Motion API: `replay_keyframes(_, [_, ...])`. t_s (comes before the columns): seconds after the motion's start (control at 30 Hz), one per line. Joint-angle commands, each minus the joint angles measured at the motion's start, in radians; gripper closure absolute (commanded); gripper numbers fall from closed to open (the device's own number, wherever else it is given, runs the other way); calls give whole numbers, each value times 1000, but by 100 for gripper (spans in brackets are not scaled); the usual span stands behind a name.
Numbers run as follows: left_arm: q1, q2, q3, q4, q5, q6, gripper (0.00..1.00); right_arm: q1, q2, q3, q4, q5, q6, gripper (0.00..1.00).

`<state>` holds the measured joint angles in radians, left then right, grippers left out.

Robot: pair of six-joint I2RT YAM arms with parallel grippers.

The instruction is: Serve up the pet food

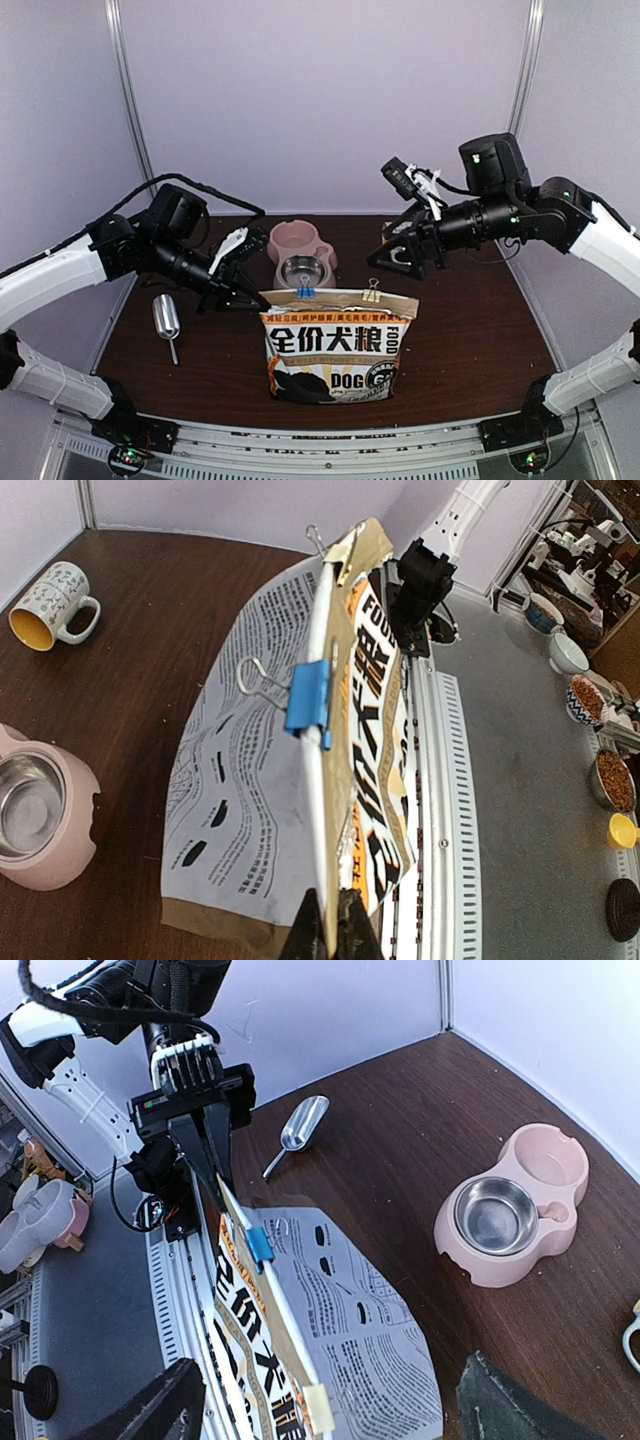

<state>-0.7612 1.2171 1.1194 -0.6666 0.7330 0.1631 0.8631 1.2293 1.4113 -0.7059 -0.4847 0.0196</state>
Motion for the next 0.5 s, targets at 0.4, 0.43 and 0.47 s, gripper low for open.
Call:
replay_keyframes(0.4, [-38,-22,8,91,12,-21,100,118,318,349,-183,-21,-67,17])
replay_keyframes(0.43, [-38,-21,8,89,2,-21,100,121,330,359,-190,-20,-73,17])
replay_keyframes(0.47, [-38,-19,9,86,-7,-20,100,125,337,368,-198,-17,-80,17])
